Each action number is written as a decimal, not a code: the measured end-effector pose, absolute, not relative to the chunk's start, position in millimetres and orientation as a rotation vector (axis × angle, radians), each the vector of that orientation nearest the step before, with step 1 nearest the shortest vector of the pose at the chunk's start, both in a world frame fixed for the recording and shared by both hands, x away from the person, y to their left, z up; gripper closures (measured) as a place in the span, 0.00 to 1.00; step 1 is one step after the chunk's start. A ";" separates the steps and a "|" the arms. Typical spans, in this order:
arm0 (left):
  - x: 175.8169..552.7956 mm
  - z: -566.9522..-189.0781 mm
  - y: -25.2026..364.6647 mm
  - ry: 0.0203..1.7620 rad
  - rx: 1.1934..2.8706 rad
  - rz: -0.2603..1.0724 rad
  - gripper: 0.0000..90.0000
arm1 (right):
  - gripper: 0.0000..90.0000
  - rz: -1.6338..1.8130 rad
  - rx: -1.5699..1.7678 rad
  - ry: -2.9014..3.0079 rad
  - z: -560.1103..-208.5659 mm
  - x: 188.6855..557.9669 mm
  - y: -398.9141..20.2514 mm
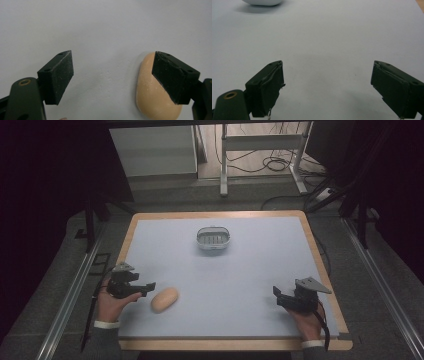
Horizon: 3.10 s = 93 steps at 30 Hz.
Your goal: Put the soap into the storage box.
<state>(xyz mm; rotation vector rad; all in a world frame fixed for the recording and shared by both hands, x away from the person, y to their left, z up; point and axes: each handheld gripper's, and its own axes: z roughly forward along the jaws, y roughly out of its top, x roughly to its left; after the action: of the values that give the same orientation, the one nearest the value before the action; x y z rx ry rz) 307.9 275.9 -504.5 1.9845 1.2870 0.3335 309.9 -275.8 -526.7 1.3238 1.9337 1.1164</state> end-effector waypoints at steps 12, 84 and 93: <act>309.2 -503.3 277.8 1.291 1.990 0.337 0.20 | 0.13 1.148 1.316 1.934 -526.5 308.8 -277.5; 299.7 -506.3 205.2 1.103 2.416 0.222 0.21 | 0.13 1.196 1.353 1.894 -526.4 307.8 -283.3; 301.4 -512.9 198.6 1.111 2.460 0.230 0.28 | 0.13 1.191 1.354 1.893 -526.4 307.8 -283.1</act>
<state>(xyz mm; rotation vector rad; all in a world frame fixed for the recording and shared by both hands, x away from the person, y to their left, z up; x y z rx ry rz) 301.4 198.6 -512.9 2.4599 1.1106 0.2299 307.8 -283.1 -526.4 1.3544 1.8927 1.1909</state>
